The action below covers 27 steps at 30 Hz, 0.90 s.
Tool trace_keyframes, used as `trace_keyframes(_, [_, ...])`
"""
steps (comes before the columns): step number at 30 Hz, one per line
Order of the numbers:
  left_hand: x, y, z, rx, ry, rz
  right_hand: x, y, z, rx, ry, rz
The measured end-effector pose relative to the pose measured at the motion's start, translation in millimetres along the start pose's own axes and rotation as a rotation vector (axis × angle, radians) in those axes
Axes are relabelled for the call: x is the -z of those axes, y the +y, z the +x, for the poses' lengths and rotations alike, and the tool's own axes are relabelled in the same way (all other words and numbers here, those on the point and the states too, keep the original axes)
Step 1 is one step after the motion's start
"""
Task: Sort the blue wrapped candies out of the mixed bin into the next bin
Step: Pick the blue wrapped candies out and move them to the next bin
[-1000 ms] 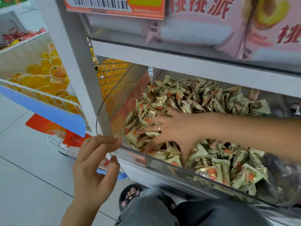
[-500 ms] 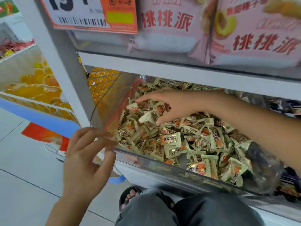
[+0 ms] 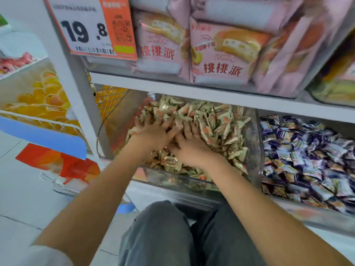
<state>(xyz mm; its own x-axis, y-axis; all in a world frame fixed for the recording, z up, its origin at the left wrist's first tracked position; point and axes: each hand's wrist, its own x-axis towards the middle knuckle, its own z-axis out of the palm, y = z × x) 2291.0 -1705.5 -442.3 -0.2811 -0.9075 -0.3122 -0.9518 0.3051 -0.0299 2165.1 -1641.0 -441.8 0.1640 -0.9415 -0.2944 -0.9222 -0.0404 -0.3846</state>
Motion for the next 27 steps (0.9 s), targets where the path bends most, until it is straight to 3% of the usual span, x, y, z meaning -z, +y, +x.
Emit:
trace_keyframes(2, [3,-14,-11,0.008,-0.037,0.032,11,-4,-8,0.103,-0.026,0.053])
trace_keyframes(4, [10,-13,-24,0.024,0.037,-0.028,27,4,-17,0.163,0.205,0.110])
trace_keyframes(6, [15,-10,-33,0.013,0.219,-0.011,38,26,-15,-0.002,0.549,0.041])
trace_keyframes(7, [12,-13,-32,0.019,0.271,-0.017,38,39,-10,-0.176,0.599,0.001])
trace_keyframes(9, [0,-24,-27,0.075,0.160,-0.069,23,49,0,-0.443,0.458,-0.109])
trace_keyframes(10, [-8,-29,-24,0.082,0.072,-0.080,12,46,8,-0.478,0.384,-0.105])
trace_keyframes(15, [-16,-37,-31,0.120,-0.014,-0.190,0,14,15,-0.235,0.183,0.233])
trace_keyframes(18, [-15,-30,-40,0.096,0.130,-0.111,18,26,-21,-0.057,0.081,0.192])
trace_keyframes(23, [6,70,-88,-0.210,0.368,-0.244,42,49,-113,0.259,0.474,0.093])
trace_keyframes(25, [11,120,-109,-0.348,0.372,-0.358,46,76,-137,0.271,0.573,0.183])
trace_keyframes(27, [9,157,-120,-0.420,0.338,-0.525,52,115,-140,0.147,0.648,0.204])
